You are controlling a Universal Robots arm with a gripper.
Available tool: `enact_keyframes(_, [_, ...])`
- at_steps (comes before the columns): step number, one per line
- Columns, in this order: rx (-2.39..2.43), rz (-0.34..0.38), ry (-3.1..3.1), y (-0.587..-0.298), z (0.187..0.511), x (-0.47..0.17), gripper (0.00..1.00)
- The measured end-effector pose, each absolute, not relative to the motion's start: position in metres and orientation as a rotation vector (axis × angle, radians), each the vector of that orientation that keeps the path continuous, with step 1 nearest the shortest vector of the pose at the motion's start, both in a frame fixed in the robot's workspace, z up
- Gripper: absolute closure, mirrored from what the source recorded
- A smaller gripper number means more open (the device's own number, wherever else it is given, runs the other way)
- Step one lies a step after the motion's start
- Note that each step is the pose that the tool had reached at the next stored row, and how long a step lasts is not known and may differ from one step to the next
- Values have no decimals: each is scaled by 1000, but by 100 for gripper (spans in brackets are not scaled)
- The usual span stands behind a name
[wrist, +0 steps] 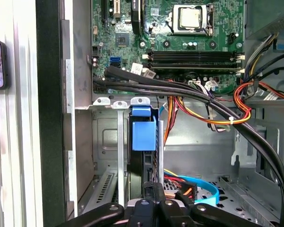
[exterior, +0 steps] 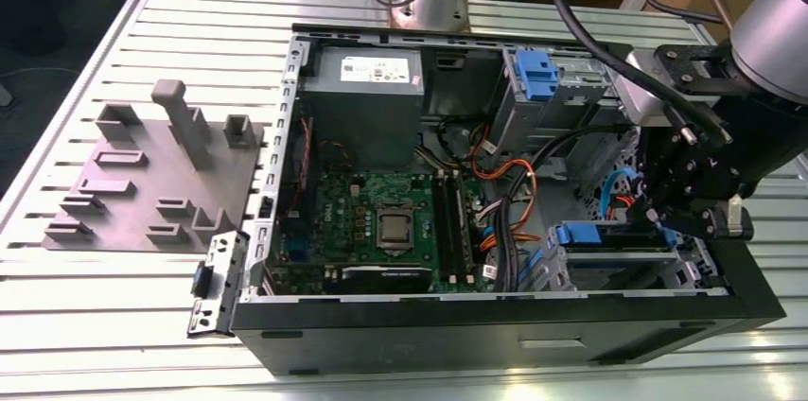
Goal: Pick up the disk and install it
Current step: 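Insert the second disk wire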
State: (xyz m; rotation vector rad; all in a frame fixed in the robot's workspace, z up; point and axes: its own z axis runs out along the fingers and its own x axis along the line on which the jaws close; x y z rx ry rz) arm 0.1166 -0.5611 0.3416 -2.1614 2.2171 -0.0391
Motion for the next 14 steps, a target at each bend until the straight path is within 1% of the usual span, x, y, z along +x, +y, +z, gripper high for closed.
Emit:
enact_keyframes(7, [-2161,-38,2217,-561,351,117,89])
enact_keyframes(14, [-2161,-38,2217,-561,351,115,89])
